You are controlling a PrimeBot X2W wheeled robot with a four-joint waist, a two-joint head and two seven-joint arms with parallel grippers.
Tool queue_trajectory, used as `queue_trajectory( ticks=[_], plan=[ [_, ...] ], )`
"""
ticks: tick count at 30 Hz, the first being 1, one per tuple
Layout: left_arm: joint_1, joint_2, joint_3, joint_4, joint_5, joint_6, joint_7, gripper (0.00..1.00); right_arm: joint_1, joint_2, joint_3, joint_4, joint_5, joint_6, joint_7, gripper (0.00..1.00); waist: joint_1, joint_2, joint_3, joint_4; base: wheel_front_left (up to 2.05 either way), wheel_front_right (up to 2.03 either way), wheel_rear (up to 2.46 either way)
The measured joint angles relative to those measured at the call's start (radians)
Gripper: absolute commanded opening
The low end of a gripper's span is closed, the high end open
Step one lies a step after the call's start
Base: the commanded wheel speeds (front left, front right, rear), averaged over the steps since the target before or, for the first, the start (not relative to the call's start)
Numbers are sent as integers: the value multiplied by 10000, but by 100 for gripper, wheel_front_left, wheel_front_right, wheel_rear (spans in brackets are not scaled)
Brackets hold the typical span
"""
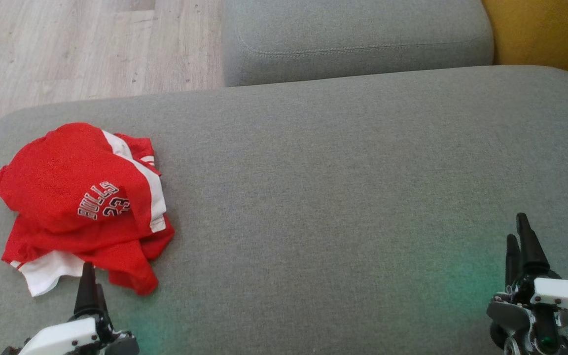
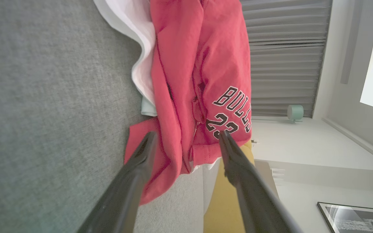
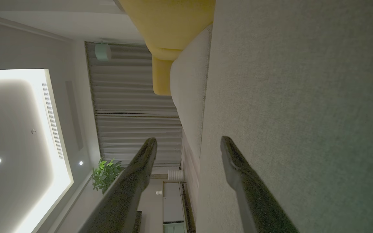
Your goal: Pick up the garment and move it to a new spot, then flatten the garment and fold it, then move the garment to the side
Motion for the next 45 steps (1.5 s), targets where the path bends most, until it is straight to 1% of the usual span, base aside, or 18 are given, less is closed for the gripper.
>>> queue_trajectory(
  ticks=[5, 14, 15, 21, 27, 31, 45],
  plan=[
    [0, 0, 59, -84, 295, -2, -155, 100, 0, 0, 25, -150, -635, 0, -174, 100, 0, 0, -8, -4, 0, 0, 0],
    [-3, 0, 305, -355, 1258, -2, -422, 100, -37, 0, 100, -474, -2336, 0, -401, 100, 0, 0, -4, -39, 0, 0, 0],
    [-2, -2, 314, -430, 1532, -2, -468, 100, -37, 0, 100, -587, -2754, 0, -456, 100, 0, 0, 0, -44, 0, 0, 0],
    [-2, 0, 267, -828, 2573, 13, -614, 100, -38, 0, 236, -913, -4042, 0, -627, 100, 0, 0, 5, -54, 0, 0, 0],
    [-1, 2, -50, -1269, 3647, 190, -819, 100, -38, 0, 445, -1070, -5225, 0, -826, 100, 0, 0, 6, -54, 0, 0, 0],
    [1, 2, -263, -1484, 4334, 270, -938, 100, -38, 0, 546, -1170, -5906, 0, -928, 100, 0, 0, 9, -64, 0, 0, 0],
    [3, 8, -989, -1753, 6700, 276, -1321, 100, -37, -2, 834, -1266, -8107, 0, -1336, 100, 0, 0, -1, -132, 0, 0, 0]
  ],
)
